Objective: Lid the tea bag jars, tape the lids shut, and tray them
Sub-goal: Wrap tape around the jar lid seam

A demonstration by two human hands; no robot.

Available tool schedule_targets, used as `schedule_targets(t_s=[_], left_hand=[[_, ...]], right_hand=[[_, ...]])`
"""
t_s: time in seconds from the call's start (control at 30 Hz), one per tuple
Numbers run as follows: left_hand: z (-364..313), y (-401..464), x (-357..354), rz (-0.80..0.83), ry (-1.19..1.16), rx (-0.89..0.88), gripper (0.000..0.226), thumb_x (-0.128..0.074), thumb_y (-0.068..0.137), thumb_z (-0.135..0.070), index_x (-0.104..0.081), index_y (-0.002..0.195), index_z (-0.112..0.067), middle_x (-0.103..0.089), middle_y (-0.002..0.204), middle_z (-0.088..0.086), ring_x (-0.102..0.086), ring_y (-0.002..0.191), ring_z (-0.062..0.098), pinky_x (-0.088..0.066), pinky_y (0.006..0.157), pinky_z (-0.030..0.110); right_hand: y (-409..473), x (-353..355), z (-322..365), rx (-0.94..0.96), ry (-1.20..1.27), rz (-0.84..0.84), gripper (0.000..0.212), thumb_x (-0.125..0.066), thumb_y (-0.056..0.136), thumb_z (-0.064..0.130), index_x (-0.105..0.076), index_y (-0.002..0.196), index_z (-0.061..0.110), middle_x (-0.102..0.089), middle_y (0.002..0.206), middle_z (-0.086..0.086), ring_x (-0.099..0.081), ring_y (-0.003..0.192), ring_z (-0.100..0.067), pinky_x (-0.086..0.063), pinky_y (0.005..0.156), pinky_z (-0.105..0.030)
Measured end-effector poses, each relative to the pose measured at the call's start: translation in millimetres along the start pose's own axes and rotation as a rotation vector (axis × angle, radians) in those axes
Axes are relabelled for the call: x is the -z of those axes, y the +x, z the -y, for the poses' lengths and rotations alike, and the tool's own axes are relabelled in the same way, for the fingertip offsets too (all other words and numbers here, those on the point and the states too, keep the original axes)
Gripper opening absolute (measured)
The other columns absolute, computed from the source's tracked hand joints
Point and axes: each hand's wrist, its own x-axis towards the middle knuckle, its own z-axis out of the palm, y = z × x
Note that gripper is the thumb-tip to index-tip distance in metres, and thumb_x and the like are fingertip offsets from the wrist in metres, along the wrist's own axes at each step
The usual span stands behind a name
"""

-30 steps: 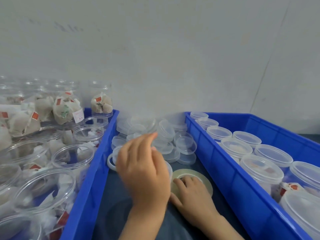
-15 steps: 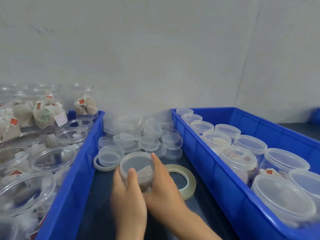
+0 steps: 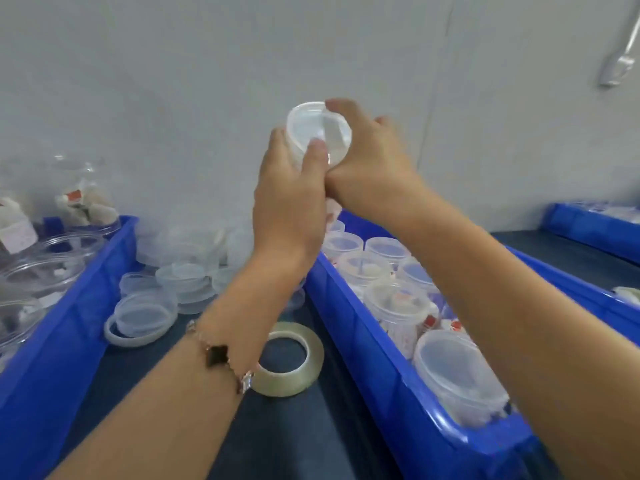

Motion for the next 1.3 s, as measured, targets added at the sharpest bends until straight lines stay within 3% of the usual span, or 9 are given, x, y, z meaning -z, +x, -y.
schedule_targets(t_s=[0.13, 0.3, 0.47, 0.7, 0.8, 0.87, 1.0, 1.13, 1.3], left_hand=[[13.0, 50.3, -37.8, 0.248, 0.106, 0.003, 0.030, -0.039, 0.099, -0.031, -0.046, 0.124, -0.016, -0.063, 0.101, 0.002, -0.062, 0.095, 0.023, -0.049, 0.084, 0.036], [65.5, 84.7, -72.9, 0.432, 0.570, -0.011, 0.047, -0.031, 0.099, -0.036, -0.025, 0.142, -0.018, -0.053, 0.131, 0.010, -0.049, 0.119, 0.029, -0.038, 0.090, 0.033], [122.1, 90.1, -83.0, 0.715, 0.789, -0.076, 0.071, -0.034, 0.089, -0.002, -0.008, 0.150, -0.026, -0.021, 0.155, -0.001, -0.015, 0.142, 0.016, -0.022, 0.113, 0.043], [182.1, 93.1, -89.9, 0.836, 0.853, -0.010, 0.045, -0.033, 0.100, -0.022, -0.030, 0.143, -0.012, -0.033, 0.147, 0.009, -0.029, 0.135, 0.026, -0.029, 0.107, 0.042], [195.8, 90.8, -87.4, 0.835, 0.830, 0.015, 0.021, -0.035, 0.097, -0.022, -0.051, 0.103, -0.009, -0.047, 0.128, 0.013, -0.040, 0.121, 0.028, -0.034, 0.093, 0.039], [197.8, 89.2, -81.0, 0.827, 0.794, 0.044, 0.026, -0.036, 0.097, -0.024, -0.052, 0.109, -0.009, -0.047, 0.130, 0.010, -0.042, 0.121, 0.027, -0.035, 0.091, 0.037], [184.9, 86.5, -56.1, 0.811, 0.825, 0.081, 0.039, -0.035, 0.098, -0.027, -0.045, 0.133, -0.012, -0.037, 0.145, 0.006, -0.038, 0.129, 0.026, -0.034, 0.102, 0.037], [153.7, 87.4, -24.2, 0.786, 0.891, 0.103, 0.038, -0.035, 0.099, -0.029, -0.046, 0.132, -0.013, -0.040, 0.143, 0.008, -0.042, 0.126, 0.029, -0.034, 0.104, 0.039], [104.2, 80.5, 35.9, 0.734, 0.939, 0.080, 0.032, -0.036, 0.098, -0.027, -0.058, 0.112, -0.009, -0.055, 0.123, 0.014, -0.053, 0.111, 0.032, -0.041, 0.087, 0.032]], right_hand=[[36.0, 18.4, -32.2, -0.034, -0.162, -0.092, 0.077, -0.070, 0.068, 0.027, -0.039, 0.138, 0.035, -0.034, 0.124, -0.004, -0.052, 0.082, -0.008, -0.037, 0.070, -0.013], [72.7, -6.8, -103.7, -0.107, -0.233, -0.147, 0.079, -0.073, 0.069, 0.024, -0.038, 0.139, 0.027, -0.031, 0.132, -0.009, -0.055, 0.105, -0.032, -0.043, 0.085, -0.031], [95.4, -40.7, -173.8, -0.214, -0.262, -0.089, 0.081, -0.077, 0.069, 0.021, -0.038, 0.139, 0.025, -0.030, 0.136, -0.012, -0.050, 0.113, -0.034, -0.041, 0.091, -0.034], [100.2, -84.0, -235.8, -0.415, -0.319, 0.082, 0.083, -0.080, 0.069, 0.031, -0.036, 0.140, 0.025, -0.035, 0.136, -0.014, -0.054, 0.090, -0.025, -0.037, 0.067, -0.024], [89.0, -95.6, -254.4, -0.504, -0.415, 0.359, 0.068, -0.072, 0.073, 0.045, -0.046, 0.131, 0.021, -0.050, 0.131, -0.006, -0.052, 0.109, -0.026, -0.037, 0.075, -0.029], [86.5, -95.3, -254.2, -0.546, -0.443, 0.460, 0.054, -0.058, 0.080, 0.056, -0.053, 0.118, 0.019, -0.056, 0.120, -0.003, -0.051, 0.102, -0.025, -0.039, 0.076, -0.032], [93.2, -84.6, -226.2, -0.588, -0.441, 0.585, 0.072, -0.021, 0.092, 0.065, -0.045, 0.137, 0.014, -0.037, 0.147, -0.006, -0.035, 0.133, -0.028, -0.027, 0.105, -0.040], [93.1, -82.2, -175.8, -0.406, -0.530, 0.549, 0.061, -0.017, 0.099, 0.050, -0.041, 0.139, 0.011, -0.039, 0.146, -0.010, -0.036, 0.132, -0.031, -0.028, 0.103, -0.037], [76.8, -102.0, -86.6, -0.156, -0.525, 0.587, 0.052, -0.027, 0.100, 0.044, -0.054, 0.127, 0.008, -0.050, 0.136, -0.013, -0.045, 0.123, -0.030, -0.034, 0.094, -0.032]])
